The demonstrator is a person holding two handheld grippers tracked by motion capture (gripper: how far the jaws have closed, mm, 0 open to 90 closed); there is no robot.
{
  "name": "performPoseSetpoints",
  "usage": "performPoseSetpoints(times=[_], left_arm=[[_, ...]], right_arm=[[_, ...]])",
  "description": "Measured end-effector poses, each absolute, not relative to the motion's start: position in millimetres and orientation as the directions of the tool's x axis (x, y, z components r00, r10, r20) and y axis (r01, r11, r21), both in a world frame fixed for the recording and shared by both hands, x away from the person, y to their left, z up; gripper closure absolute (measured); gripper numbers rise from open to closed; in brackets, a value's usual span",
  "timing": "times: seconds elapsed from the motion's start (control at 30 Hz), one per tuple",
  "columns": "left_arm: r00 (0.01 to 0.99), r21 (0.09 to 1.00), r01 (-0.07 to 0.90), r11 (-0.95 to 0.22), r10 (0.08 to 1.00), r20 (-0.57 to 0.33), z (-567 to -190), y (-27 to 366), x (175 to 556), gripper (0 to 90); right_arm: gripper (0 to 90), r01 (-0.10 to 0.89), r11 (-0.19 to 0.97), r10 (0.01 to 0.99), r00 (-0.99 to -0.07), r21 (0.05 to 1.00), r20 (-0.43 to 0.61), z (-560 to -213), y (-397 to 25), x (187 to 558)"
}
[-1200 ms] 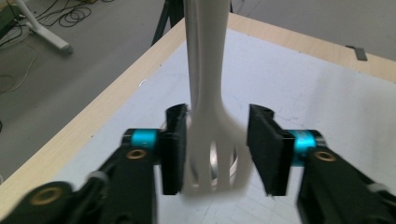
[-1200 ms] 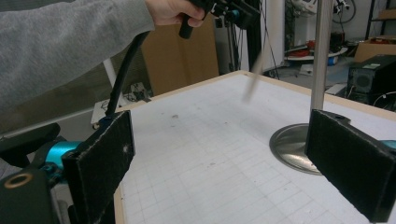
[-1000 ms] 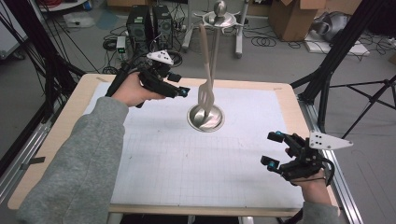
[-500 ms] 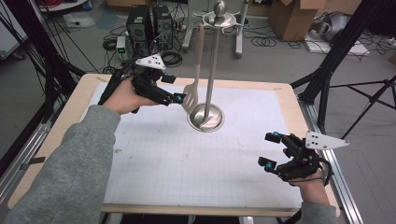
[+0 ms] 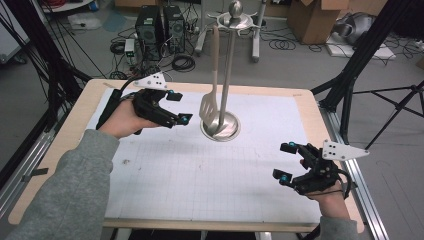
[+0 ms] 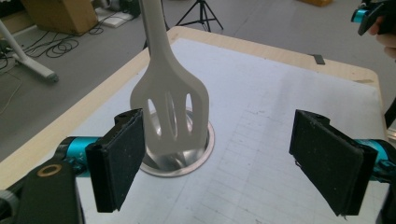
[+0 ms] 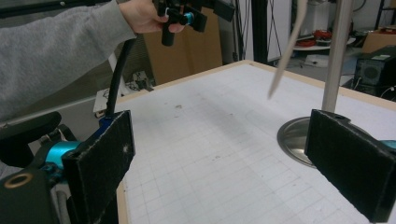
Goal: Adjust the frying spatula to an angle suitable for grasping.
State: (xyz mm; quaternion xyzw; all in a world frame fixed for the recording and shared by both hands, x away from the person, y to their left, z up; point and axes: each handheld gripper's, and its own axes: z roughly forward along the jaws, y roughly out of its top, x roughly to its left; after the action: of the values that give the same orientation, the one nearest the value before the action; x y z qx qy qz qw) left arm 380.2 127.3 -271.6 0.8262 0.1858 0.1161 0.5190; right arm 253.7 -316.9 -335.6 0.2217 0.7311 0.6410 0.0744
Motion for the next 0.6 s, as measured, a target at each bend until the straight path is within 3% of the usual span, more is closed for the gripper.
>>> performPoseSetpoints(times=[0.6], left_arm=[[0.897,0.935,0.140,-0.325,0.442,0.019,-304.6,172.6,340.6,18.9]], right_arm=[[7.5,0.200,0.104,0.401,-0.905,0.974,0.143,-328.4,-303.3,254.5]])
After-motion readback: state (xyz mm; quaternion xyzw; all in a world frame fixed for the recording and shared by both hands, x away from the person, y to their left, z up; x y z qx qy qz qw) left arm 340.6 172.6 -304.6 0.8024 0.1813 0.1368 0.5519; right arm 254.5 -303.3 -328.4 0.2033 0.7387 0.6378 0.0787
